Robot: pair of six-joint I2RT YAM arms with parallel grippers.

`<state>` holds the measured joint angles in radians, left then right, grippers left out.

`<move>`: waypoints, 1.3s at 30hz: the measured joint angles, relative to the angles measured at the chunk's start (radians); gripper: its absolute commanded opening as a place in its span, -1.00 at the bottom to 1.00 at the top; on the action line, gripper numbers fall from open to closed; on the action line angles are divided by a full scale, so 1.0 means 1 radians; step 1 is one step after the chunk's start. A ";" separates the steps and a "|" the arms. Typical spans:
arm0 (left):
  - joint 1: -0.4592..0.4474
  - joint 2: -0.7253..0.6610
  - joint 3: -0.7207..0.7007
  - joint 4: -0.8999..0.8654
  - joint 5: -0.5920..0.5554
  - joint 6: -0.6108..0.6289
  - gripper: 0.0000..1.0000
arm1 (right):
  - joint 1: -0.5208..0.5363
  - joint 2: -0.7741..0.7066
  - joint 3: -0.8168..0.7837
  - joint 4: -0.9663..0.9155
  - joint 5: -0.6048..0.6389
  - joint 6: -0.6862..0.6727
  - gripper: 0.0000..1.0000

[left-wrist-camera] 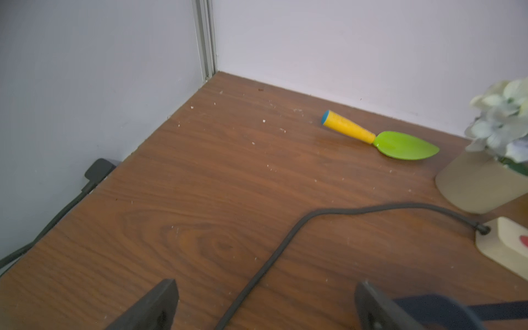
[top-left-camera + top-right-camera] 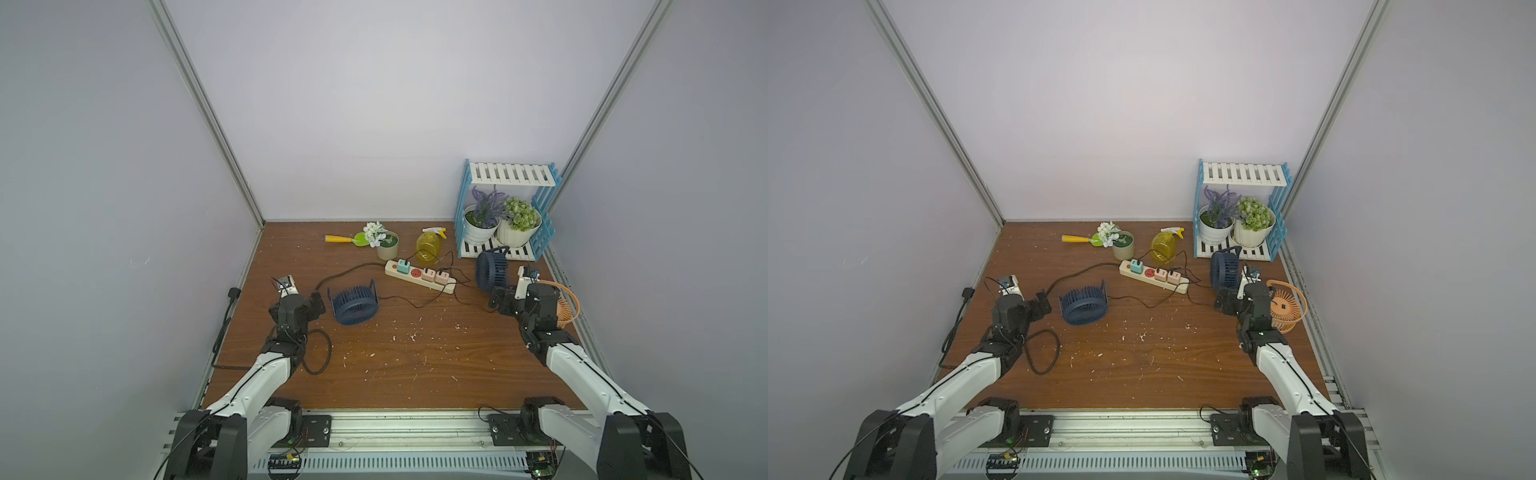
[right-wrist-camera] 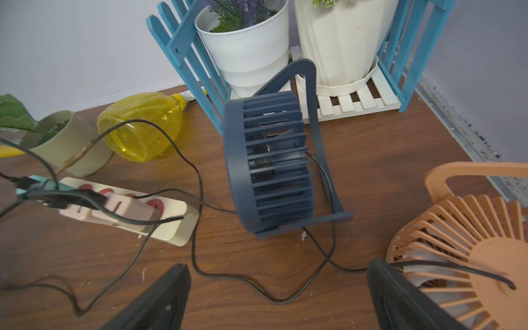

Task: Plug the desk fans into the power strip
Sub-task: Reset both arms

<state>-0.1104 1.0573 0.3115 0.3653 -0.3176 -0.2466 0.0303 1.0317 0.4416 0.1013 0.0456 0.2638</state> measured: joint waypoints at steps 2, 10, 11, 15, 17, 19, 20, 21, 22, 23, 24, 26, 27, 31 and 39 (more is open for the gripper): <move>0.000 0.053 -0.011 0.045 0.012 0.028 0.98 | 0.000 0.011 -0.011 0.034 0.020 -0.023 0.99; 0.000 0.285 0.025 0.221 0.183 0.164 0.98 | 0.000 0.089 -0.069 0.254 0.043 -0.157 0.99; 0.000 0.305 0.039 0.231 0.206 0.184 0.98 | 0.000 0.105 -0.082 0.279 0.040 -0.175 0.99; 0.002 0.375 0.037 0.383 0.265 0.240 0.98 | 0.000 0.159 -0.123 0.372 0.022 -0.233 0.99; 0.010 0.443 0.013 0.492 0.277 0.249 0.98 | 0.000 0.180 -0.126 0.414 0.008 -0.254 0.99; 0.019 0.494 0.006 0.515 0.283 0.251 0.98 | 0.000 0.208 -0.125 0.474 -0.008 -0.269 0.99; 0.023 0.502 0.006 0.513 0.280 0.250 0.98 | 0.000 0.225 -0.124 0.505 -0.013 -0.274 0.99; 0.027 0.505 0.009 0.515 0.272 0.246 0.98 | 0.000 0.248 -0.124 0.542 -0.019 -0.281 0.99; 0.029 0.506 0.015 0.515 0.264 0.243 0.98 | 0.000 0.273 -0.124 0.584 -0.024 -0.288 0.99; 0.033 0.506 0.023 0.516 0.258 0.237 0.98 | 0.000 0.303 -0.122 0.623 -0.027 -0.293 0.99; 0.036 0.506 0.030 0.519 0.253 0.232 0.98 | 0.000 0.339 -0.116 0.660 -0.030 -0.299 0.99; 0.041 0.506 0.040 0.526 0.243 0.225 0.98 | 0.000 0.430 -0.103 0.744 -0.045 -0.308 0.99; 0.043 0.506 0.040 0.530 0.240 0.224 0.98 | 0.000 0.470 -0.095 0.765 -0.054 -0.310 0.99; 0.043 0.506 0.040 0.532 0.235 0.220 0.98 | 0.002 0.520 -0.063 0.735 -0.065 -0.317 0.99; 0.043 0.506 0.040 0.533 0.229 0.219 0.97 | 0.002 0.520 -0.048 0.752 -0.065 -0.317 0.99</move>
<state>-0.0669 1.5631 0.3515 0.8978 -0.0891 -0.0273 0.0326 1.5520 0.3931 0.8536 -0.0193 -0.0532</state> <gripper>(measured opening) 0.989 0.994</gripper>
